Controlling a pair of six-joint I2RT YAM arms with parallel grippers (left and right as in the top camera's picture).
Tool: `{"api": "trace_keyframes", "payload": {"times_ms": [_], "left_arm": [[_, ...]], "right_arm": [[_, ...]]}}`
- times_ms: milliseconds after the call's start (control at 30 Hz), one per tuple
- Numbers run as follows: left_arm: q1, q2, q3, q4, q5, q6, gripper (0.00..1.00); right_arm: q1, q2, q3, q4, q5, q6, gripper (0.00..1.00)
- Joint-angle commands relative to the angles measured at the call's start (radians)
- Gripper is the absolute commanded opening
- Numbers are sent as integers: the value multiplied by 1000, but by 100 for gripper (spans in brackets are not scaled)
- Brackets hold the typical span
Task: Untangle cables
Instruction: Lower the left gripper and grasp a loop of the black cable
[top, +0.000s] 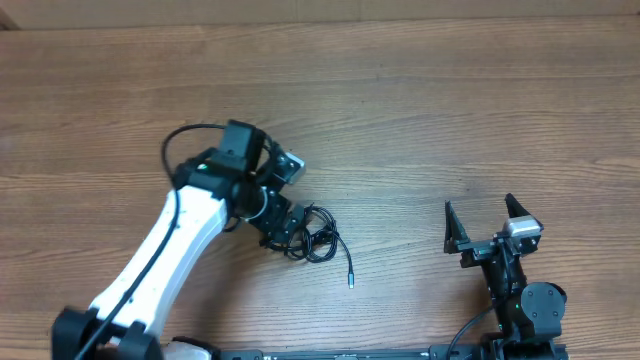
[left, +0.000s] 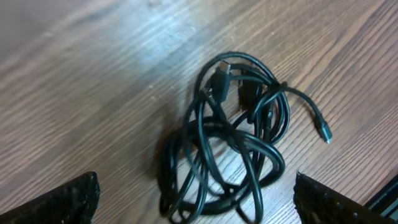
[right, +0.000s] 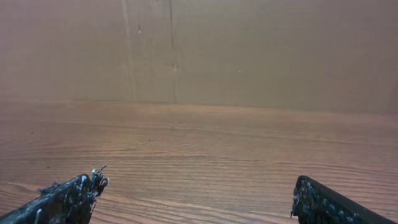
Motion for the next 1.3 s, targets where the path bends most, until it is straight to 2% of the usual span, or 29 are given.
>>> {"api": "trace_keyframes", "payload": {"times_ms": [0, 367, 467, 667, 800, 900, 1133, 1267], "left_arm": [[-23, 56, -9, 18, 5, 17, 100], [-44, 160, -9, 50, 1, -27, 100], [-46, 193, -9, 48, 2, -27, 96], [-46, 216, -9, 50, 1, -27, 73], [-46, 216, -9, 56, 2, -27, 36], [-46, 216, -9, 62, 2, -27, 18], [-46, 216, -9, 73, 2, -27, 5], [-46, 216, -9, 77, 2, -27, 4]], "right_arm": [[-3, -10, -10, 3, 12, 0, 100], [-3, -10, -10, 3, 12, 0, 100], [-3, -10, -10, 3, 12, 0, 100], [-3, -10, -10, 3, 12, 0, 100], [-3, -10, -10, 3, 12, 0, 100], [-3, -10, -10, 3, 12, 0, 100], [-3, -10, -10, 3, 12, 0, 100], [-3, -10, -10, 3, 12, 0, 100]]}}
